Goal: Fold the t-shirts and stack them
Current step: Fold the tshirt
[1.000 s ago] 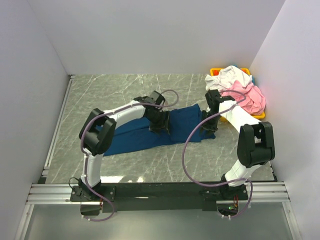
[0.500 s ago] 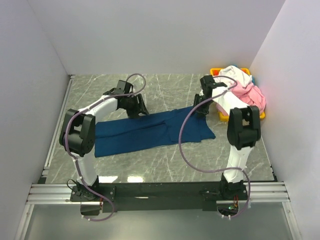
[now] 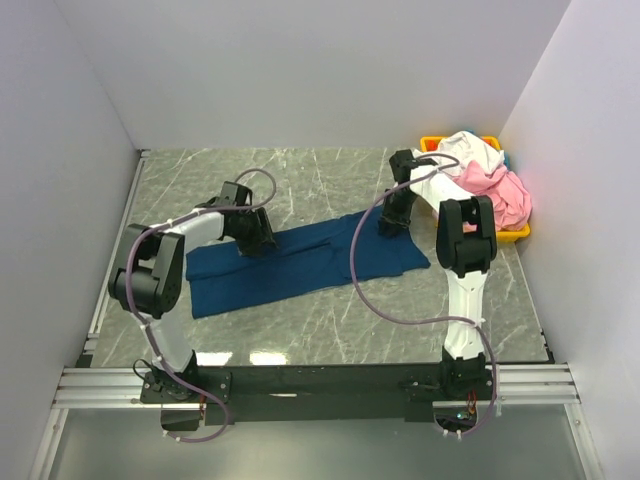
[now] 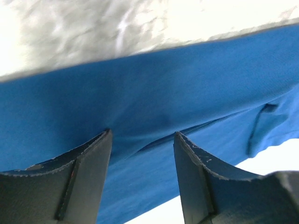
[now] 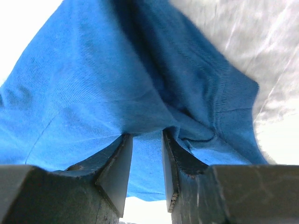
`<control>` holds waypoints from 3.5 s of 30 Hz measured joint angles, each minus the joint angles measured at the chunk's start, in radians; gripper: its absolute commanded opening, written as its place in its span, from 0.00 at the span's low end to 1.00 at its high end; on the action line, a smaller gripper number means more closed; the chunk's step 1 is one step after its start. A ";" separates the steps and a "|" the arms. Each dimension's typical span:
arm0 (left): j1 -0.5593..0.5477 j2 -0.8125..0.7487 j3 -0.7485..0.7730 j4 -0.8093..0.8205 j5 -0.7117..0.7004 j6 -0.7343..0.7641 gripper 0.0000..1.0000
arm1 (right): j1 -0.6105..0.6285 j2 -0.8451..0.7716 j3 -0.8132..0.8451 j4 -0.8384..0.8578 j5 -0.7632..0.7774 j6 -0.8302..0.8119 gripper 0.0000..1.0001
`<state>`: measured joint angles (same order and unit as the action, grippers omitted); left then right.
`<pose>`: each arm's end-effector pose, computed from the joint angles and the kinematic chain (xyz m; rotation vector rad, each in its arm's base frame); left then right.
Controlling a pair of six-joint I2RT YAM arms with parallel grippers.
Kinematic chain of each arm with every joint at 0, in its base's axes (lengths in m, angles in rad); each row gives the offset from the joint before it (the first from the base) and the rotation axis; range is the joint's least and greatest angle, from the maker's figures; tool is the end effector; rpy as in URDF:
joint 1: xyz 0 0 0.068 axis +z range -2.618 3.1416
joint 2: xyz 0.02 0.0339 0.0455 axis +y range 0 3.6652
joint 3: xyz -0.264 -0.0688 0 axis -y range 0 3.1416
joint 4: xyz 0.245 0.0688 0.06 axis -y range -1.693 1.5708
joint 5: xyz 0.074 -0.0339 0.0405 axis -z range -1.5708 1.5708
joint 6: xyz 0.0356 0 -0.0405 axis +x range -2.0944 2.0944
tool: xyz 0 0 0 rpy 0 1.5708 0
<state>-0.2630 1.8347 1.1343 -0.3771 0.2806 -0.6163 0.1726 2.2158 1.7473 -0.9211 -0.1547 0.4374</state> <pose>0.3509 -0.1047 0.1610 -0.3858 2.7162 -0.6442 0.4365 0.0817 0.1600 0.3751 2.9768 0.3037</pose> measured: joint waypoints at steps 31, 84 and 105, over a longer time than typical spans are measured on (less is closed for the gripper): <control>0.011 -0.224 -0.182 -0.056 -0.032 0.033 0.74 | 0.002 0.100 0.317 -0.101 0.032 -0.013 0.39; -0.212 -0.499 -0.388 -0.120 0.111 -0.089 0.78 | 0.080 0.240 0.452 -0.154 0.043 0.007 0.33; -0.212 -0.513 -0.486 -0.173 0.003 -0.108 0.79 | 0.235 -0.045 0.034 -0.060 0.003 0.000 0.34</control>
<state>-0.4751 1.3220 0.6479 -0.5503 0.2832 -0.7242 0.4076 2.1712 1.7809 -0.9810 -0.1520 0.4374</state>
